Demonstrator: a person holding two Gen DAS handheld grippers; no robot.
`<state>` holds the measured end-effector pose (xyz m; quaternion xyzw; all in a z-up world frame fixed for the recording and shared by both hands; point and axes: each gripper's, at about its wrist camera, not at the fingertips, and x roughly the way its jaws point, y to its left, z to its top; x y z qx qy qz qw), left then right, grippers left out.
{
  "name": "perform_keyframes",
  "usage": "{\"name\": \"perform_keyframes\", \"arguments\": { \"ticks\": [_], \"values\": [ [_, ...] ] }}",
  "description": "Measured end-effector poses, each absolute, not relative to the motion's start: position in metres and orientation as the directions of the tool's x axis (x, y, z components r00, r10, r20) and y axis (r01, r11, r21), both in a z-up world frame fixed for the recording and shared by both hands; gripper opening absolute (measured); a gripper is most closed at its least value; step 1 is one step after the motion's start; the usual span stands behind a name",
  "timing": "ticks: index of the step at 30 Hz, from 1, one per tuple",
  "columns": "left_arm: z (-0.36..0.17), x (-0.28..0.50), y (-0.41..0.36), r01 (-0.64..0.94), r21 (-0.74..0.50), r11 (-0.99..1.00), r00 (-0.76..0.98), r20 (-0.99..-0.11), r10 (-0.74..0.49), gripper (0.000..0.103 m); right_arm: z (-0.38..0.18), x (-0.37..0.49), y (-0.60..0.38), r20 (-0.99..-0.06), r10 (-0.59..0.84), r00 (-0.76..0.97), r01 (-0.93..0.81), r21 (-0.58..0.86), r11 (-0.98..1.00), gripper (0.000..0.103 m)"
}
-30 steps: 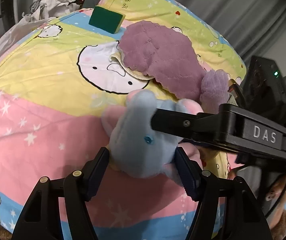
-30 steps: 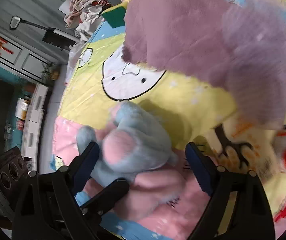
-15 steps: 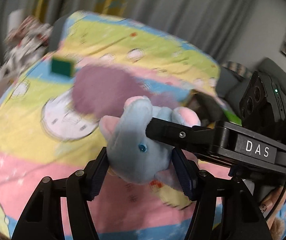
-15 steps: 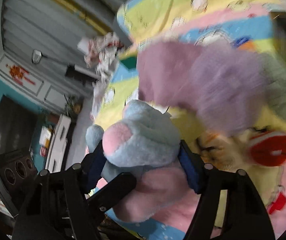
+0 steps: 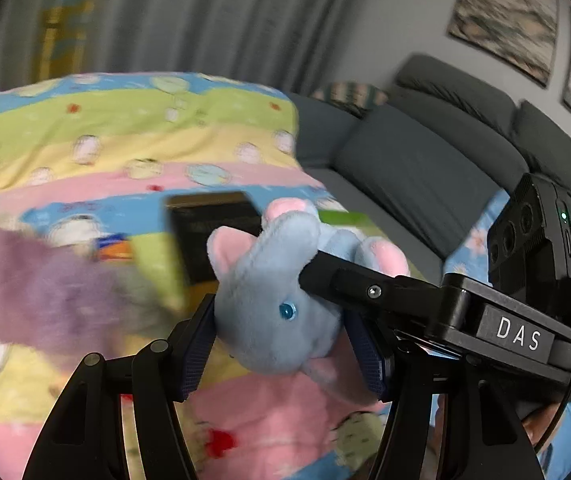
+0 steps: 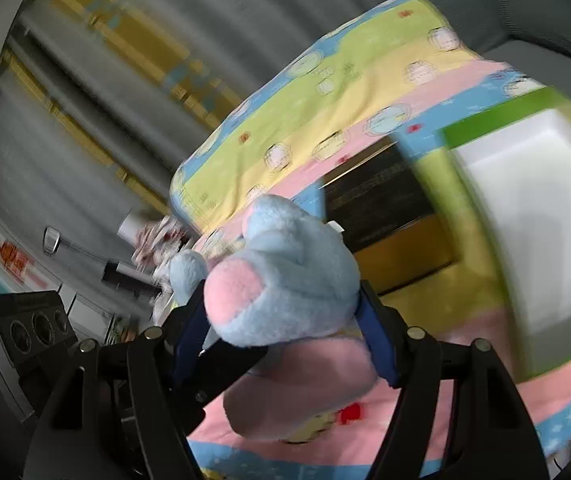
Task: Organize soft objects
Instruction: 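Carry the elephant into the green-rimmed white box and open the right gripper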
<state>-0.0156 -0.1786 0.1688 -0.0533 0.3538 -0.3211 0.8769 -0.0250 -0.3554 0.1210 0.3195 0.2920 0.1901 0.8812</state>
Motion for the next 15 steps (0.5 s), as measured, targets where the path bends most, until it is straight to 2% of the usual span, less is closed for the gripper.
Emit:
{"name": "perform_keyframes", "arguments": {
  "ticks": [8, 15],
  "values": [
    [0.163, -0.008, -0.260, 0.658, -0.319, 0.682, 0.433, -0.581, -0.689, 0.064, 0.103, -0.036, -0.434, -0.368, 0.366, 0.855, 0.007, 0.713, 0.701, 0.068],
    [0.138, 0.008, -0.301, 0.691, -0.353, 0.630, 0.323, -0.629, -0.707, 0.064, 0.078, -0.036, -0.470, -0.428, 0.258, 0.866, 0.160, 0.727, 0.668, 0.068]
  ]
}}
